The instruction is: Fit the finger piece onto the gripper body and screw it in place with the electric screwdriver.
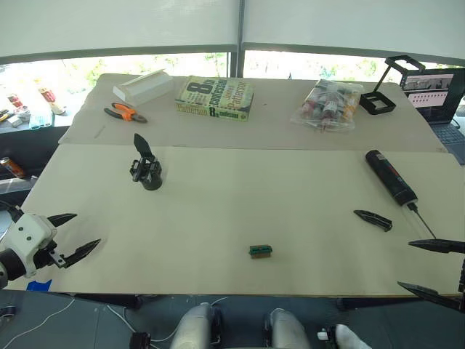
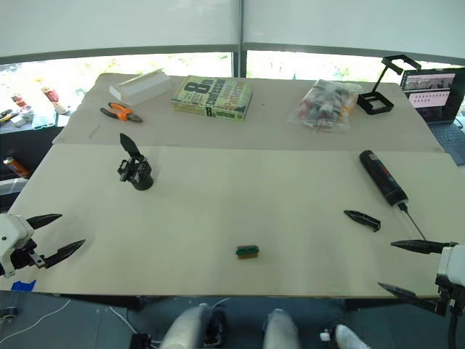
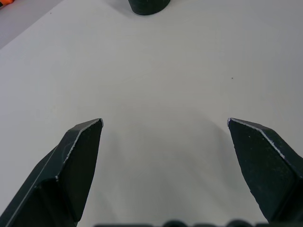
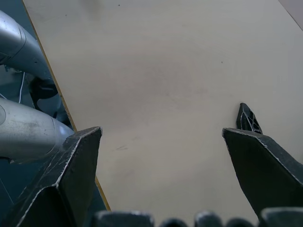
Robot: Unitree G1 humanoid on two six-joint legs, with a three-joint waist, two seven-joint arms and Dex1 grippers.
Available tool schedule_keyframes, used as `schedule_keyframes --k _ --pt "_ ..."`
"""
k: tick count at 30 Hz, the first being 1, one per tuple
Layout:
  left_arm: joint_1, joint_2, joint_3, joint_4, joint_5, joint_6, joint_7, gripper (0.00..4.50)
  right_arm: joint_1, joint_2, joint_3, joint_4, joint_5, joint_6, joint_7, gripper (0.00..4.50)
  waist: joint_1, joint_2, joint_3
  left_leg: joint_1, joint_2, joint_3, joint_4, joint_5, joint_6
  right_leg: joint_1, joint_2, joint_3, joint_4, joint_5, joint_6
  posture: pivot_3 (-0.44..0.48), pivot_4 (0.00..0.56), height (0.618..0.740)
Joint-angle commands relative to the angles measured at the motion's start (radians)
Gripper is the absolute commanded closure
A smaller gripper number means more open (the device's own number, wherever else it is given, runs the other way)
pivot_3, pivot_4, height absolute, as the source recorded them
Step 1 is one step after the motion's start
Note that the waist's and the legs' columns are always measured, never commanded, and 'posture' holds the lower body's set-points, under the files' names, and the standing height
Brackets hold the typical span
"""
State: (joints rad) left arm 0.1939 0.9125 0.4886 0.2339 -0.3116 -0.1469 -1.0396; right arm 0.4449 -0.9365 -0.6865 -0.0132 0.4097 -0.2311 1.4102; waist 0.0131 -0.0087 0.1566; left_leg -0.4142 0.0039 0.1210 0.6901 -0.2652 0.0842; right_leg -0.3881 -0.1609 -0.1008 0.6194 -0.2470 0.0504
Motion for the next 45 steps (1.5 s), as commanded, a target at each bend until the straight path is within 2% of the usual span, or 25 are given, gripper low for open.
schedule_keyframes --k 1,4,7,12,16,19,23,26,30,35,41,45 --pt "0.046 -0.028 0.055 -0.105 -0.103 0.08 -0.009 0.03 -0.039 0.022 0.003 -0.095 0.074 0.039 -0.055 0.0 -0.001 0.0 0.0 0.0 0.0 0.0 0.0 0.0 0.0 0.0 0.0 0.0 0.0 0.0 0.0 0.0 0.15 0.74" --pt "0.133 -0.119 0.158 -0.238 -0.283 0.226 0.02 0.03 -0.11 0.131 0.067 -0.283 0.262 0.132 -0.158 0.0 -0.017 0.0 0.0 0.0 0.002 0.0 -0.001 0.0 -0.001 0.0 0.0 0.002 -0.001 0.0 0.0 0.0 0.15 0.74" --pt "0.165 -0.202 0.228 -0.269 -0.297 0.245 0.126 0.03 -0.152 0.197 0.105 -0.387 0.375 0.155 -0.163 0.0 -0.015 0.0 0.0 0.001 0.004 0.0 -0.002 0.0 -0.002 0.0 -0.001 0.001 0.0 0.0 -0.001 0.0 0.15 0.74" --pt "0.266 -0.323 0.274 -0.369 -0.298 0.291 0.246 0.03 -0.228 0.227 0.143 -0.436 0.41 0.166 -0.192 0.0 -0.003 -0.001 -0.001 0.004 0.002 0.002 -0.002 -0.001 0.0 0.002 -0.002 0.0 0.0 0.0 -0.001 0.0 0.15 0.74" --pt "0.225 -0.357 0.194 -0.497 -0.218 0.36 0.411 0.03 -0.268 0.212 0.163 -0.412 0.407 0.184 -0.172 0.0 0.023 -0.004 -0.001 0.004 0.0 0.002 0.0 -0.002 0.0 0.002 -0.002 -0.001 0.0 0.001 0.0 0.0 0.15 0.74" --pt "0.066 -0.378 0.033 -0.542 -0.156 0.417 0.511 0.03 -0.305 0.206 0.185 -0.392 0.385 0.18 -0.162 0.0 0.042 -0.003 -0.001 0.004 -0.001 0.001 0.002 -0.002 0.0 0.002 -0.002 -0.001 0.003 0.001 0.0 0.0 0.15 0.74" --pt "-0.113 -0.408 -0.118 -0.437 -0.071 0.43 0.561 0.03 -0.335 0.203 0.202 -0.375 0.371 0.176 -0.16 0.0 0.034 -0.004 -0.002 0.003 -0.004 0.002 0.003 -0.002 0.001 0.002 0.0 -0.002 0.006 0.001 0.001 0.0 0.15 0.74" --pt "-0.182 -0.416 -0.18 -0.371 -0.024 0.421 0.574 0.03 -0.343 0.2 0.21 -0.374 0.36 0.168 -0.144 0.0 0.016 -0.004 -0.002 0.001 -0.005 0.005 0.003 0.003 0.01 0.003 0.004 -0.002 0.007 0.001 0.001 0.0 0.15 0.74" --pt "-0.303 -0.48 -0.237 -0.253 0.058 0.38 0.673 0.03 -0.358 0.207 0.199 -0.392 0.344 0.168 -0.186 0.0 0.008 -0.004 -0.002 0.001 -0.002 0.006 0.003 0.004 0.009 0.003 0.007 -0.002 0.007 0.001 0.001 0.0 0.15 0.74" --pt "-0.433 -0.526 -0.26 -0.054 0.109 0.299 0.718 0.03 -0.324 0.218 0.184 -0.423 0.332 0.156 -0.208 0.0 0.017 -0.004 -0.002 0.001 -0.001 0.006 0.004 0.004 0.009 0.003 0.007 -0.002 0.007 0.001 0.001 0.0 0.15 0.74" --pt "-0.544 -0.55 -0.272 0.112 0.111 0.239 0.697 0.03 -0.304 0.227 0.178 -0.432 0.319 0.143 -0.223 0.0 0.029 -0.003 -0.002 0.001 -0.002 0.006 0.004 0.004 0.009 0.003 0.005 -0.002 0.007 0.001 0.001 0.0 0.15 0.74" --pt "-0.585 -0.558 -0.291 0.157 0.105 0.225 0.651 0.03 -0.292 0.236 0.178 -0.441 0.313 0.137 -0.23 0.0 0.031 -0.003 -0.002 0.001 -0.002 0.005 0.004 0.003 0.007 0.003 0.005 -0.002 0.008 0.001 0.001 0.0 0.15 0.74"
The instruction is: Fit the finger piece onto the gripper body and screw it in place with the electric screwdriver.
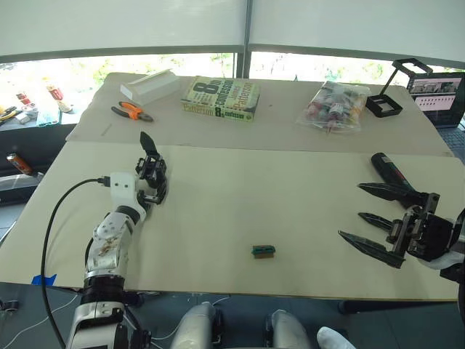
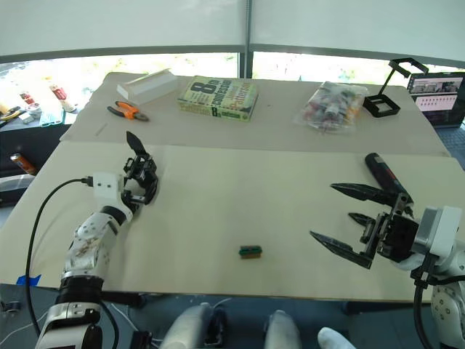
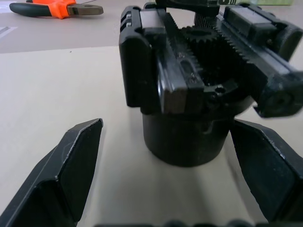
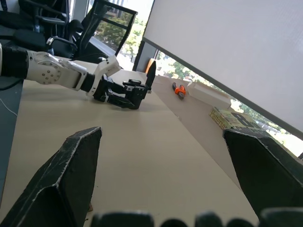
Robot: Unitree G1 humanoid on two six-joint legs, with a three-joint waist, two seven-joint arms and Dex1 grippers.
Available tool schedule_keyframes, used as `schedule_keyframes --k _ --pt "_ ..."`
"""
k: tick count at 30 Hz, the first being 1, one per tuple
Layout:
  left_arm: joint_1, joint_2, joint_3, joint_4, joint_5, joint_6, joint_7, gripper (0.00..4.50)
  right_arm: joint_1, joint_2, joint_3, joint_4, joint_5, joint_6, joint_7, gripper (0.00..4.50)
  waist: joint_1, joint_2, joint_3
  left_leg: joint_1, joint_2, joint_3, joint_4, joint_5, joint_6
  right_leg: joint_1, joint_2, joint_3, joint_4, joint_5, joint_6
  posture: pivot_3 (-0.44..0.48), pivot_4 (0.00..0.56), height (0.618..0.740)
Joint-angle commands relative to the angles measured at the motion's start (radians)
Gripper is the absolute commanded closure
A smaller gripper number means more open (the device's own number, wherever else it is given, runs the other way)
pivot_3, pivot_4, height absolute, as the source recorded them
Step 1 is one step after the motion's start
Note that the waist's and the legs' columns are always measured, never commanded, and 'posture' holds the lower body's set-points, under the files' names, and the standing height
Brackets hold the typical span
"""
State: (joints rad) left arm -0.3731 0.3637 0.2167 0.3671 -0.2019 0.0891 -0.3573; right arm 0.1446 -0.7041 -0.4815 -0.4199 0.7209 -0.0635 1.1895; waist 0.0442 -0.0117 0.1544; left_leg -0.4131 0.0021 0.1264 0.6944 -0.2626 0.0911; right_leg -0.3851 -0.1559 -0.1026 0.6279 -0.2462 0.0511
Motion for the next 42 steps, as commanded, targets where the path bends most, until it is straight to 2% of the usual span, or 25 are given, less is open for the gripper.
schedule_keyframes --k 1,10,13,16,17,22,25,28,32,42 --pt "-0.026 -0.012 -0.02 0.032 -0.01 -0.007 -0.042 0.03 0.013 0.007 -0.028 -0.036 0.0 -0.032 -0.009 0.0 0.0 0.0 0.0 0.0 0.0 0.0 0.0 0.0 0.0 0.0 0.0 0.0 0.0 0.0 0.0 0.0 0.15 0.74" --pt "-0.071 -0.031 -0.026 0.085 -0.009 -0.019 -0.095 0.03 0.066 0.022 -0.029 -0.039 -0.006 -0.055 0.0 0.0 0.002 0.0 0.0 0.0 -0.002 -0.001 0.0 0.001 0.002 0.0 -0.002 -0.001 0.0 0.0 0.0 0.0 0.15 0.74" --pt "-0.087 -0.039 -0.021 0.109 -0.011 -0.037 -0.101 0.75 0.083 0.025 -0.032 -0.034 -0.004 -0.063 0.005 0.0 0.003 0.0 0.0 0.0 -0.003 -0.001 0.0 0.001 0.002 0.001 -0.003 -0.001 0.0 0.0 0.0 0.0 0.15 0.74" --pt "-0.101 -0.051 -0.029 0.138 -0.021 -0.071 -0.149 2.04 0.104 0.026 -0.045 -0.02 0.001 -0.072 0.022 0.0 0.006 0.0 0.0 0.0 -0.003 -0.001 0.0 0.001 0.003 0.001 -0.003 -0.002 0.0 0.0 0.0 0.0 0.15 0.74" --pt "-0.104 -0.054 -0.035 0.138 -0.023 -0.081 -0.17 2.13 0.11 0.026 -0.051 -0.015 0.004 -0.074 0.027 0.0 0.007 0.0 0.0 0.0 -0.003 -0.001 0.0 0.001 0.003 0.001 -0.003 -0.002 0.0 0.0 0.0 0.0 0.15 0.74" --pt "-0.121 -0.09 -0.077 0.015 -0.065 -0.09 -0.282 2.13 0.154 0.025 -0.1 -0.011 0.018 -0.079 0.046 0.0 0.018 0.0 0.0 -0.002 -0.004 -0.001 0.0 0.001 0.003 0.0 -0.005 -0.002 -0.001 0.0 0.001 0.0 0.15 0.74" --pt "-0.091 -0.14 -0.22 -0.173 -0.083 -0.077 -0.41 2.13 0.209 0.035 -0.146 -0.019 0.028 -0.085 0.06 0.0 0.024 -0.001 0.001 -0.006 -0.004 -0.003 0.001 0.0 0.004 -0.001 -0.005 -0.004 -0.003 0.001 0.002 0.0 0.15 0.74" --pt "-0.069 -0.164 -0.298 -0.234 -0.073 -0.07 -0.459 2.13 0.239 0.042 -0.163 -0.032 0.031 -0.089 0.058 0.0 0.018 -0.001 0.001 -0.01 -0.005 -0.003 0.005 0.001 0.005 -0.002 -0.004 -0.005 -0.004 0.002 0.004 0.0 0.15 0.74" --pt "-0.065 -0.228 -0.418 -0.179 0.009 -0.115 -0.45 2.13 0.299 0.075 -0.187 -0.072 0.026 -0.101 0.039 0.0 -0.004 0.001 0.0 -0.007 -0.003 -0.002 0.003 0.001 0.006 -0.001 -0.002 -0.004 -0.004 0.001 0.002 0.0 0.15 0.74" --pt "-0.117 -0.302 -0.493 0.034 0.123 -0.199 -0.405 2.13 0.359 0.108 -0.2 -0.134 0.015 -0.108 -0.012 0.0 -0.003 0.001 0.0 -0.006 -0.001 -0.002 0.002 0.001 0.007 -0.002 -0.002 -0.001 -0.004 0.001 0.002 0.0 0.15 0.74"
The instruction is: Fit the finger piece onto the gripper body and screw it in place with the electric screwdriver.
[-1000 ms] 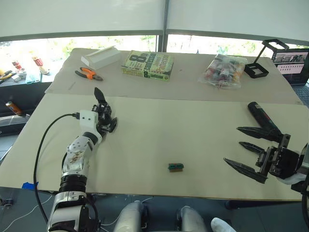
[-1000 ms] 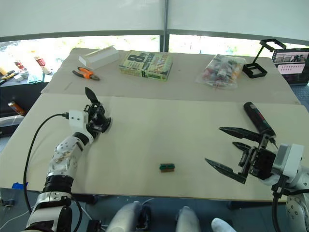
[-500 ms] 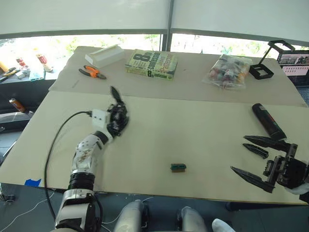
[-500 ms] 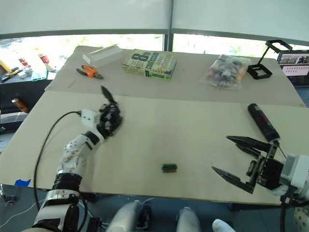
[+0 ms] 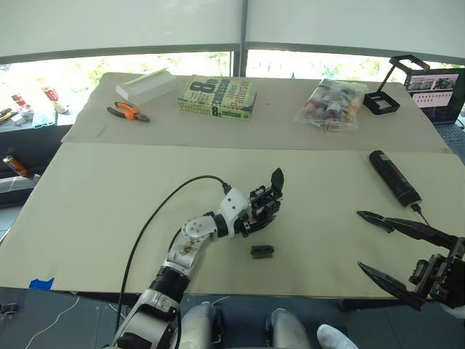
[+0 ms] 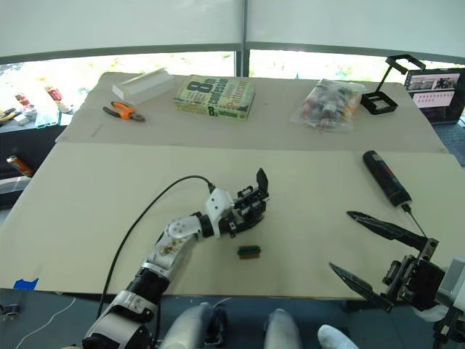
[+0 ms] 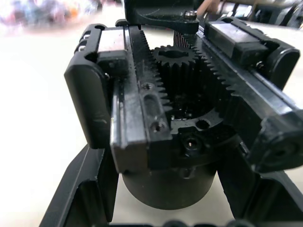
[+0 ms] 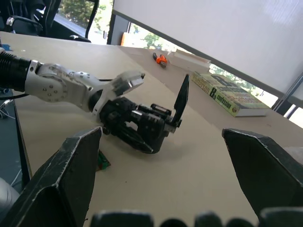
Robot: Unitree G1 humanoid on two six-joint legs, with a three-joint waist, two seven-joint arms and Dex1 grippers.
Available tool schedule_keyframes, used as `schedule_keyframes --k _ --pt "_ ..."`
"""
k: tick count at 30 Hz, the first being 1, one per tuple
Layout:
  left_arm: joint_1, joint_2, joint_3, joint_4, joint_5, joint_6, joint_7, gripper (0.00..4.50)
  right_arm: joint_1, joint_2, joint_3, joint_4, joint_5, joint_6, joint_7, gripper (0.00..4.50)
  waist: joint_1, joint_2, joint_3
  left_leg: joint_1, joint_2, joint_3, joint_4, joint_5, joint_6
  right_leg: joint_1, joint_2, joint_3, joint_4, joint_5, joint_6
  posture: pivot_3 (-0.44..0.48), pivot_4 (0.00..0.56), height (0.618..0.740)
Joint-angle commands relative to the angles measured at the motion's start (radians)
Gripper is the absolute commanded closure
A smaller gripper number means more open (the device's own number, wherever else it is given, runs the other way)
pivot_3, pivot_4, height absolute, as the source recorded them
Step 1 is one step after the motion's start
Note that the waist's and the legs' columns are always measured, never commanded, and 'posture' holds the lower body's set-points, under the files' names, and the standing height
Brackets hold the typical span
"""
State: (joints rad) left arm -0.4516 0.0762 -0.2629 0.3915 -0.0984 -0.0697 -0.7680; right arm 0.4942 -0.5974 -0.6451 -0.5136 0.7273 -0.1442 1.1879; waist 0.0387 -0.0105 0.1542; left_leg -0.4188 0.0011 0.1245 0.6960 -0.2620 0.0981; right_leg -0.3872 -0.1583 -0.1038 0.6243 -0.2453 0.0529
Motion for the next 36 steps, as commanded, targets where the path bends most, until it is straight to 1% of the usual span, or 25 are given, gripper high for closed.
schedule_keyframes --k 1,5,9,11,12,13,14,17,19,22,26,31,34,35,36 --pt "-0.044 -0.017 -0.018 0.019 0.026 -0.043 0.005 2.13 0.011 0.001 -0.037 -0.042 0.009 -0.027 -0.012 0.0 0.005 0.0 0.0 0.0 -0.001 0.0 0.0 0.0 0.001 0.0 -0.001 -0.001 0.0 0.0 0.0 0.0 0.15 0.74" --pt "-0.068 -0.028 -0.028 0.04 0.052 -0.038 0.021 2.13 0.014 -0.002 -0.036 -0.044 0.009 -0.027 -0.017 0.0 0.011 0.0 0.0 0.0 -0.002 0.0 0.0 -0.001 0.001 0.0 -0.003 -0.001 0.0 0.0 0.0 0.0 0.15 0.74" --pt "-0.032 -0.009 -0.026 -0.011 0.041 0.01 0.006 2.13 0.009 -0.005 -0.032 -0.045 0.007 -0.025 -0.023 0.0 0.01 0.0 0.0 0.0 -0.002 0.0 0.0 -0.001 0.002 0.001 -0.004 -0.001 0.0 0.0 0.001 0.0 0.15 0.74" --pt "-0.005 0.004 -0.014 -0.057 0.016 0.043 -0.013 1.07 0.008 -0.005 -0.032 -0.044 0.006 -0.024 -0.024 0.0 0.007 0.0 0.0 0.0 -0.002 0.0 0.0 -0.001 0.002 0.001 -0.004 -0.001 0.0 0.0 0.001 0.0 0.15 0.74" --pt "0.005 0.009 -0.01 -0.075 0.007 0.054 -0.019 0.73 0.007 -0.005 -0.031 -0.044 0.005 -0.024 -0.025 0.0 0.004 0.001 0.0 0.0 -0.002 0.0 0.0 -0.001 0.002 0.0 -0.004 -0.001 0.0 0.0 0.001 0.0 0.15 0.74" --pt "0.012 0.026 -0.01 -0.098 -0.006 0.064 -0.045 0.24 0.006 -0.005 -0.031 -0.044 0.004 -0.024 -0.026 0.0 0.003 0.0 0.0 0.0 -0.002 0.0 0.0 -0.001 0.002 0.0 -0.003 -0.001 0.0 0.0 0.001 0.0 0.15 0.74" --pt "0.018 0.039 -0.011 -0.116 -0.015 0.072 -0.064 0.03 0.006 -0.005 -0.031 -0.045 0.004 -0.024 -0.026 0.0 0.002 0.001 0.0 0.0 -0.002 0.0 0.0 -0.001 0.002 0.0 -0.003 -0.001 0.0 0.0 0.001 0.0 0.15 0.74" --pt "-0.011 0.112 0.024 -0.129 -0.093 0.114 -0.191 0.03 0.01 -0.007 -0.037 -0.048 0.007 -0.021 -0.028 0.0 0.001 0.001 0.0 0.0 -0.002 0.0 0.0 -0.001 0.002 0.0 -0.003 -0.001 0.001 0.0 0.001 0.0 0.15 0.74" --pt "-0.046 0.152 0.036 -0.085 -0.101 0.087 -0.248 0.03 0.015 -0.008 -0.041 -0.05 0.01 -0.019 -0.029 0.0 0.001 0.001 0.0 0.0 -0.001 0.0 0.0 -0.001 0.001 0.0 -0.003 -0.001 0.001 0.0 0.001 0.0 0.15 0.74" --pt "-0.116 0.178 0.041 0.022 -0.1 0.042 -0.324 0.03 0.027 -0.008 -0.05 -0.054 0.016 -0.018 -0.025 0.0 0.006 0.001 0.0 0.0 -0.002 0.0 0.001 -0.001 0.001 0.0 -0.003 -0.001 0.001 0.0 0.001 0.0 0.15 0.74" --pt "-0.216 0.159 0.044 0.189 -0.099 -0.027 -0.421 0.03 0.045 -0.007 -0.057 -0.066 0.021 -0.015 -0.029 0.0 0.008 0.001 0.0 0.0 -0.003 0.0 0.001 -0.001 0.002 0.001 -0.003 -0.001 0.0 0.0 0.001 0.0 0.15 0.74" --pt "-0.33 0.118 0.029 0.416 -0.058 -0.141 -0.537 0.03 0.056 -0.009 -0.058 -0.089 0.022 -0.006 -0.045 0.0 0.002 0.001 0.0 -0.001 -0.003 0.0 0.002 -0.001 0.002 0.0 -0.002 -0.001 0.0 0.0 0.001 0.0 0.15 0.74" --pt "-0.398 0.082 0.044 0.543 -0.039 -0.208 -0.543 0.03 0.056 -0.014 -0.061 -0.098 0.024 0.0 -0.054 0.0 0.001 0.0 0.0 -0.001 -0.003 0.0 0.002 -0.001 0.002 0.0 -0.002 -0.001 0.0 0.0 0.001 0.0 0.15 0.74" --pt "-0.427 0.069 0.053 0.591 -0.029 -0.231 -0.52 0.03 0.056 -0.016 -0.062 -0.102 0.025 0.003 -0.057 0.0 0.001 0.0 0.0 -0.001 -0.003 0.0 0.002 -0.001 0.002 0.0 -0.002 -0.001 0.0 0.0 0.001 0.0 0.15 0.74" --pt "-0.449 0.06 0.058 0.625 -0.025 -0.244 -0.524 0.03 0.057 -0.018 -0.063 -0.105 0.025 0.004 -0.059 0.0 0.001 0.0 0.0 -0.002 -0.003 0.0 0.002 -0.001 0.003 0.0 -0.002 -0.001 0.0 0.0 0.001 0.0 0.15 0.74"
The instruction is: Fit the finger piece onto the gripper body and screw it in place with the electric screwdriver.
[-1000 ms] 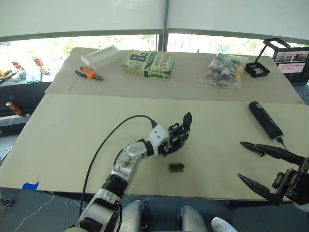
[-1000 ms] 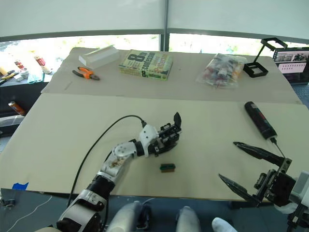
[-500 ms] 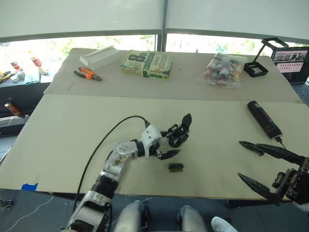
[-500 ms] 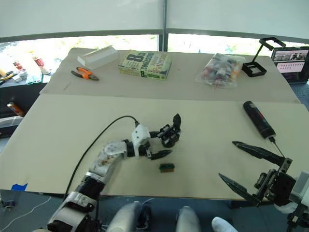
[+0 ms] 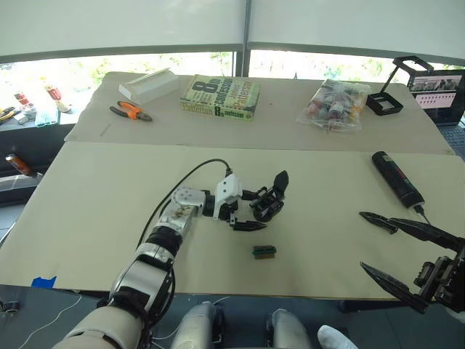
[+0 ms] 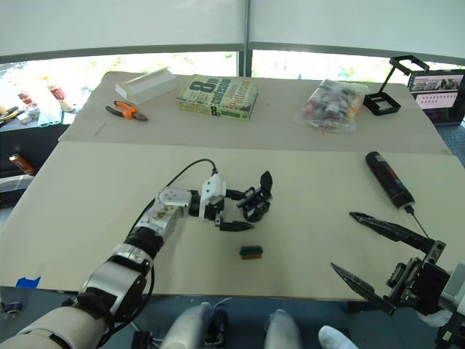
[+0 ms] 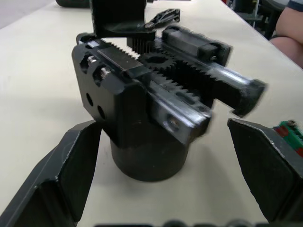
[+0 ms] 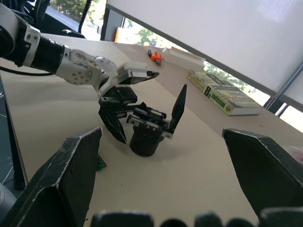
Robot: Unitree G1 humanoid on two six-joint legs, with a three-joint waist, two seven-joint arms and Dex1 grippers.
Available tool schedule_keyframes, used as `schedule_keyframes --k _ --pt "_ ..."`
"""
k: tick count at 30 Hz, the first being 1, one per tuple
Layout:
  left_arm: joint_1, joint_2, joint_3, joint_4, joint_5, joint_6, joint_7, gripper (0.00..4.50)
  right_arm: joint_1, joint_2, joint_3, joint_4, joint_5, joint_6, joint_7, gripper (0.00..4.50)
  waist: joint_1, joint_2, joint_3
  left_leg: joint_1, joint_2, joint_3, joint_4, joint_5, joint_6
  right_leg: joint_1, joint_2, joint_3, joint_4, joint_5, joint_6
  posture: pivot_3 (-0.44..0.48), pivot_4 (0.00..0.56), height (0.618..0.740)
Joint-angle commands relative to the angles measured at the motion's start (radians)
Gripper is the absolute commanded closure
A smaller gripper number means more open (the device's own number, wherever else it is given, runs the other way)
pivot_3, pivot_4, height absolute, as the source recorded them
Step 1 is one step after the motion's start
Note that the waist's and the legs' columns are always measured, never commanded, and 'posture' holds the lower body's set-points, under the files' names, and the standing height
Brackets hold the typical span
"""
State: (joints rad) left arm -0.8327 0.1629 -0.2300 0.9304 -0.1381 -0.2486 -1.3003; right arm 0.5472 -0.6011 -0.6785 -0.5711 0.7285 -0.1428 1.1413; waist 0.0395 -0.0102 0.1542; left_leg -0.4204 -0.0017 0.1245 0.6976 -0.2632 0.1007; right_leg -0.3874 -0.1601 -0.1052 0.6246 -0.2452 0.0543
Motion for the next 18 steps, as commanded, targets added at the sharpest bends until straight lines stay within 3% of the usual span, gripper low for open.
schedule_keyframes --k 1,8,11,14,18 --pt "-0.085 -0.032 0.028 0.114 0.016 -0.073 -0.012 0.03 0.005 -0.016 -0.031 -0.051 0.025 0.005 -0.016 0.0 0.001 0.0 0.0 0.0 0.0 0.0 0.0 0.0 0.0 0.0 0.0 0.0 0.0 0.0 0.0 0.0 0.15 0.74" --pt "-0.134 -0.036 0.028 0.223 0.064 -0.135 -0.077 0.03 0.01 -0.037 -0.054 -0.042 0.033 0.008 -0.009 0.0 -0.001 0.0 0.0 -0.001 0.0 0.0 0.002 -0.001 0.002 -0.001 0.0 0.0 0.0 0.0 0.0 0.0 0.15 0.74" --pt "-0.132 -0.049 0.048 0.237 0.063 -0.147 -0.07 0.83 0.002 -0.045 -0.054 -0.035 0.033 0.009 -0.009 0.0 0.0 0.0 0.0 -0.002 0.0 0.0 0.002 -0.001 0.002 -0.001 0.0 -0.001 0.0 0.0 0.0 0.0 0.15 0.74" --pt "-0.126 -0.056 0.072 0.233 0.062 -0.169 -0.027 2.15 -0.005 -0.049 -0.047 -0.03 0.03 0.01 -0.009 0.0 0.001 0.0 0.0 -0.002 0.0 -0.001 0.003 -0.002 0.003 -0.001 -0.001 -0.001 0.0 0.0 0.001 0.0 0.15 0.74" --pt "-0.116 -0.058 0.123 0.194 0.018 -0.137 -0.029 2.23 -0.013 -0.055 -0.046 -0.02 0.035 0.014 0.003 0.0 0.0 -0.001 0.0 -0.003 0.0 0.0 0.004 -0.002 0.003 -0.001 -0.001 -0.001 0.0 0.0 0.001 0.0 0.15 0.74"
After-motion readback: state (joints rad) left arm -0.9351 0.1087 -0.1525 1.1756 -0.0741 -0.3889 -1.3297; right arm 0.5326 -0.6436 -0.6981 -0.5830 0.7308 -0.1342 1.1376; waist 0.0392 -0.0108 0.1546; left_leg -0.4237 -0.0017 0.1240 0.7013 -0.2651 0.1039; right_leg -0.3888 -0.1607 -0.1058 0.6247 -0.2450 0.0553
